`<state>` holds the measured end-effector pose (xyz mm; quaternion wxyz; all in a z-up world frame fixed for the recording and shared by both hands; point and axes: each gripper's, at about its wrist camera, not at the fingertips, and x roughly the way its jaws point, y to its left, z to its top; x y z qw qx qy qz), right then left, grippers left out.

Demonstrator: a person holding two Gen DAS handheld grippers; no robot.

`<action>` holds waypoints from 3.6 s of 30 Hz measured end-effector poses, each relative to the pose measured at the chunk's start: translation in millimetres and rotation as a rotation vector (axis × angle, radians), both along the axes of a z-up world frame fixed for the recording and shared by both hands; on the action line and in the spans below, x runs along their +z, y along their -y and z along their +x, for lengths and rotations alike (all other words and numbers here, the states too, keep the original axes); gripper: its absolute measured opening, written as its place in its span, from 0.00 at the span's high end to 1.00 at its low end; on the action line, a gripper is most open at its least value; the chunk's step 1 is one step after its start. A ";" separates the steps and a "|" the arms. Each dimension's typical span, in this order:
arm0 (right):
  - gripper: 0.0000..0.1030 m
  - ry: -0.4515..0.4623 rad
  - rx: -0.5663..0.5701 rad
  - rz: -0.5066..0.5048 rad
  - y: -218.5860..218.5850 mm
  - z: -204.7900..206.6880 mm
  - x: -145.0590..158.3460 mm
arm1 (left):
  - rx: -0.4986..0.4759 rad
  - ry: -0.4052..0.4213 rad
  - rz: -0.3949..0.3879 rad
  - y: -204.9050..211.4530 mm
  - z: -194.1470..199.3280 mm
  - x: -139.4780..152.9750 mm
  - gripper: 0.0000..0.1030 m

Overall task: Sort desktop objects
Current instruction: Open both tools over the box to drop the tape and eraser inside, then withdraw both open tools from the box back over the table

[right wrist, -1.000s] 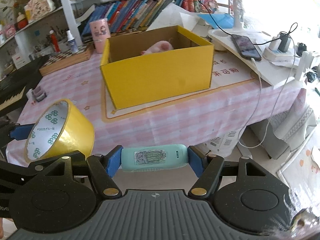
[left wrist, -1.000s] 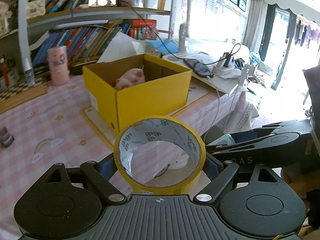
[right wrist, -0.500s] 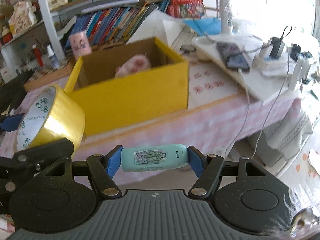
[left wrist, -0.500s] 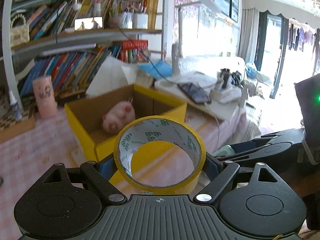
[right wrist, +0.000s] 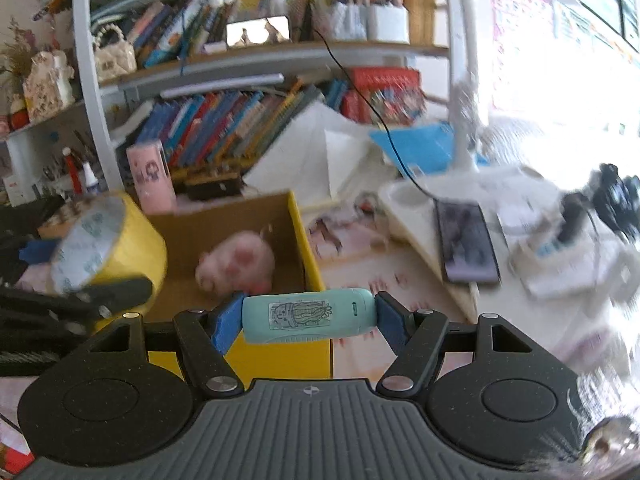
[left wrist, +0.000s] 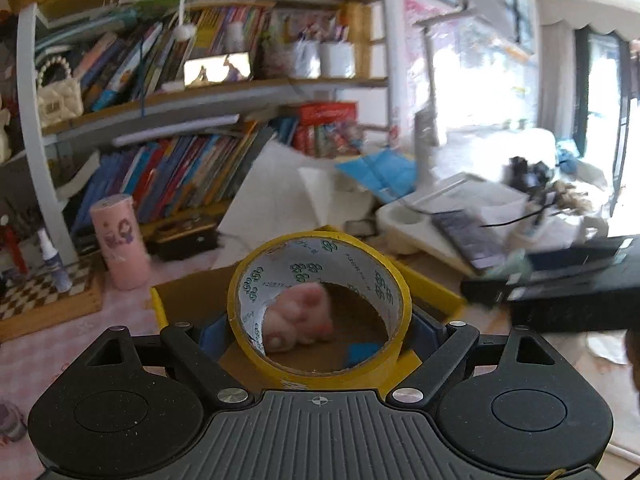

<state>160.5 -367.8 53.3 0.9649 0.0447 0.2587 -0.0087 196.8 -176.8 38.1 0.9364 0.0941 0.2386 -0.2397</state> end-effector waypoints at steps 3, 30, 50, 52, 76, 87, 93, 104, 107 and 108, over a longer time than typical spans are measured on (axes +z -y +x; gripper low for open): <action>0.35 0.036 0.051 -0.001 5.4 23.6 8.1 | 0.047 -0.044 0.025 8.7 24.8 -8.4 0.14; 0.35 -0.280 0.523 -0.112 -39.3 184.4 -41.2 | 0.185 -0.309 0.247 36.8 94.3 -58.2 0.13; 0.19 -0.233 0.578 -0.210 -52.6 184.7 -41.3 | 0.257 -0.218 0.192 27.5 71.3 -35.2 0.13; 0.19 -0.190 0.547 -0.170 -47.1 177.0 -31.2 | 0.275 -0.170 0.177 23.7 63.0 -25.3 0.13; 0.16 0.040 0.049 -0.054 -19.6 9.4 -9.2 | 0.524 -0.018 -0.063 -77.1 -57.0 0.8 0.11; 0.16 -0.076 0.000 -0.022 -62.9 -60.9 -40.5 | 0.523 -0.091 -0.030 -108.2 -114.6 -23.1 0.11; 0.15 -0.150 0.065 -0.019 -94.2 -87.9 -50.4 | 0.483 -0.176 -0.023 -124.1 -133.9 -34.7 0.11; 0.15 -0.169 0.068 -0.011 -129.2 -119.4 -56.7 | 0.415 -0.205 0.004 -146.5 -156.7 -39.9 0.11; 0.15 -0.176 0.072 -0.010 -138.3 -125.1 -59.6 | 0.402 -0.223 0.013 -152.8 -159.4 -43.0 0.11; 0.15 -0.180 0.076 -0.009 -141.8 -126.7 -60.8 | 0.397 -0.229 0.016 -154.6 -160.4 -44.2 0.11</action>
